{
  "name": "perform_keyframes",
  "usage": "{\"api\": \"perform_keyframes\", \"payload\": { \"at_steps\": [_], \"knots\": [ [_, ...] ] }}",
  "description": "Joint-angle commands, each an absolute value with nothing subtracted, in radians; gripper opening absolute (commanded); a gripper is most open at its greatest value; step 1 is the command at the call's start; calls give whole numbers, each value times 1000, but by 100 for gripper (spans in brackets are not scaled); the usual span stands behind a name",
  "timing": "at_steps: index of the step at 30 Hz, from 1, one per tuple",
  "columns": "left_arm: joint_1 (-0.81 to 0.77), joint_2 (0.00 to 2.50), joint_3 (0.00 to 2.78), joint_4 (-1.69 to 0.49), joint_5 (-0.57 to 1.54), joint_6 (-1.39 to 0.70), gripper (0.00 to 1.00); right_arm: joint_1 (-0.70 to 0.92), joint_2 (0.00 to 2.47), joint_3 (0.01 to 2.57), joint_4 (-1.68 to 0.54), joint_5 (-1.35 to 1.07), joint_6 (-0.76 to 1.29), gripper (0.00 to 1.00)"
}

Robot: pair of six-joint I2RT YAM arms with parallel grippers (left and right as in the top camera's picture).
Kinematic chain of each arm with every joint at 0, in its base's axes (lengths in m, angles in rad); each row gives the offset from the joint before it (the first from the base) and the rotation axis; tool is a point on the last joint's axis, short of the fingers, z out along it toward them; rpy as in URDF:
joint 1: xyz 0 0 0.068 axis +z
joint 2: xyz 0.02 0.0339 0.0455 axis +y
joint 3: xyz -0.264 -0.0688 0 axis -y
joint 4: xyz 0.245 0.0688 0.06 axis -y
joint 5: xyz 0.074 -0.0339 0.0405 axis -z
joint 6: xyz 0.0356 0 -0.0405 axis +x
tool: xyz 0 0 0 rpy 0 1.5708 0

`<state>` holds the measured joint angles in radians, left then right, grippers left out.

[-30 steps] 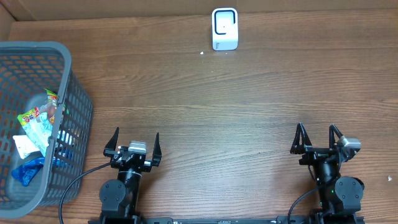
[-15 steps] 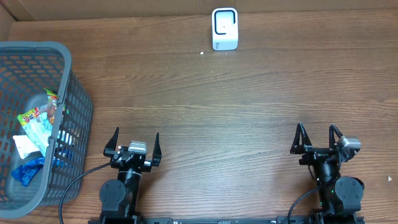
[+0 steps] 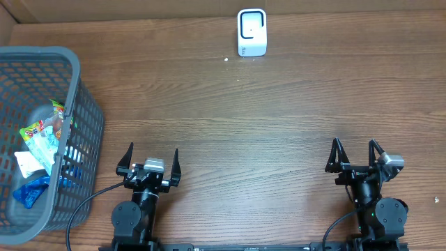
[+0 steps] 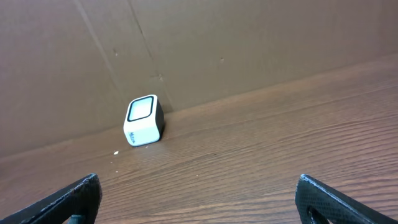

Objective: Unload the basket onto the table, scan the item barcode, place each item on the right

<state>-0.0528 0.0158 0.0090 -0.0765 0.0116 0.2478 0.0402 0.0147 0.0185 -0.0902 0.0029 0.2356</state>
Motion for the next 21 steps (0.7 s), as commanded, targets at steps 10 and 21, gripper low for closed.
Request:
{"api": "perform_keyframes", "payload": {
  "at_steps": [10,21],
  "knots": [
    [-52,5,5,-77,13,273,100,46,3,8,-83,-2,235,100],
    [-52,5,5,-57,131,266,100,46,3,9,-83,-3,235,100]
  ]
}}
